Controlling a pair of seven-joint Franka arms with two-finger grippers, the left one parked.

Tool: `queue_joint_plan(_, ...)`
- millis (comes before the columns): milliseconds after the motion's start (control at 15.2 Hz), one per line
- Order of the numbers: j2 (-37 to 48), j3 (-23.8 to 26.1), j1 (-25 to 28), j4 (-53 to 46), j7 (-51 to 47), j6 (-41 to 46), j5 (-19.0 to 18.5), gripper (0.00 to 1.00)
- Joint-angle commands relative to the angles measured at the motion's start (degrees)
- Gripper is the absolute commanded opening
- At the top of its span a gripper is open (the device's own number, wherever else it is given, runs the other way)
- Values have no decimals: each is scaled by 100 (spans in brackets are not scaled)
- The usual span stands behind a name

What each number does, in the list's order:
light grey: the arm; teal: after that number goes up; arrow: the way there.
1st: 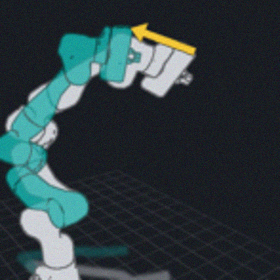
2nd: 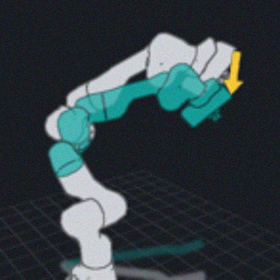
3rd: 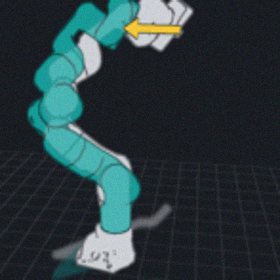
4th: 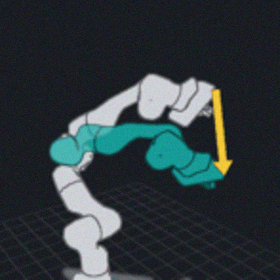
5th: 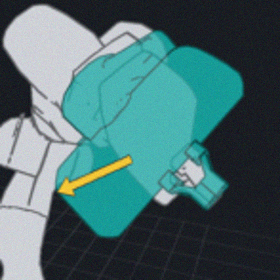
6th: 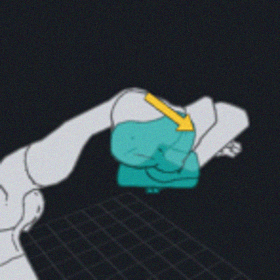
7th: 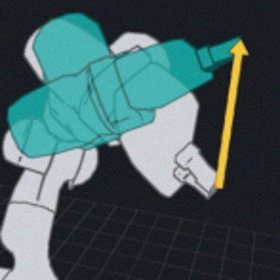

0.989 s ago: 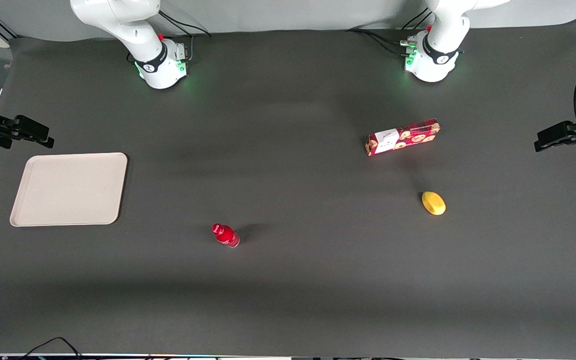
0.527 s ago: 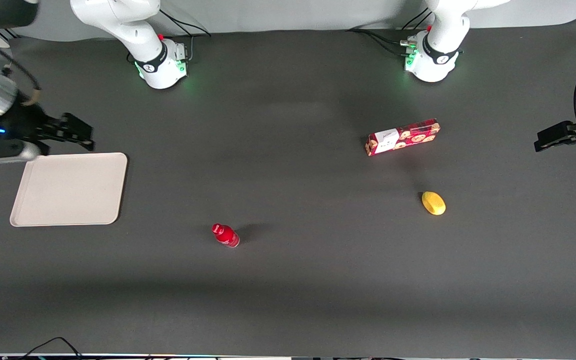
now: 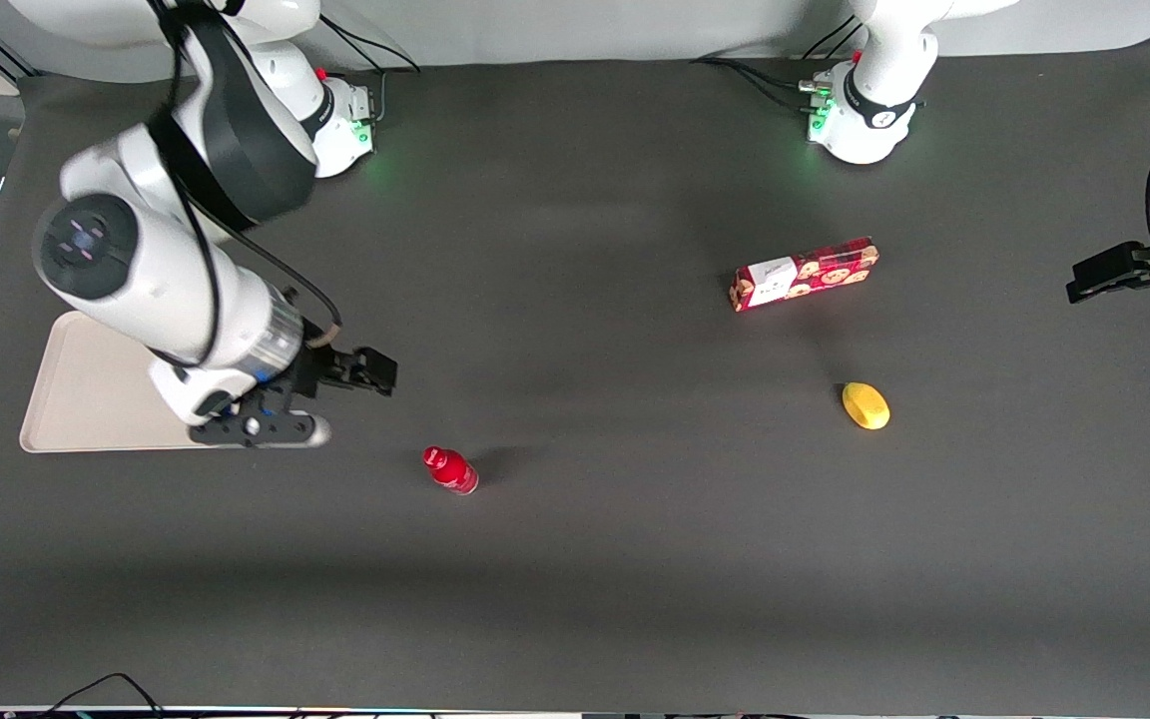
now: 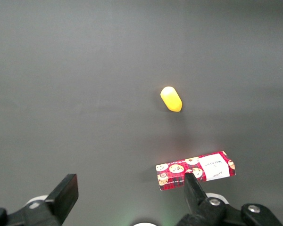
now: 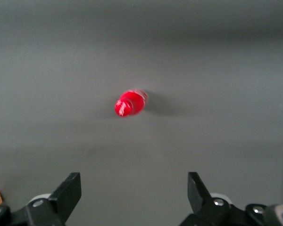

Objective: Place coke bottle on tray
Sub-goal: 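Move the open right gripper over the red Coca-Cola bottle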

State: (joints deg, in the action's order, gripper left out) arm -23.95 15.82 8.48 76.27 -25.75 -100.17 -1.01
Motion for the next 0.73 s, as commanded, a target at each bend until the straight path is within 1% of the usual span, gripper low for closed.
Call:
queue_joint_plan(0, -566, 79, 31, -315, -229, -580, -469, 100)
queue_joint_plan(264, -1164, 79, 48, -315, -325, -1311, -523, 100)
queue_joint_plan(659, -1525, 123, 215, -262, -905, -1918, -584, 100)
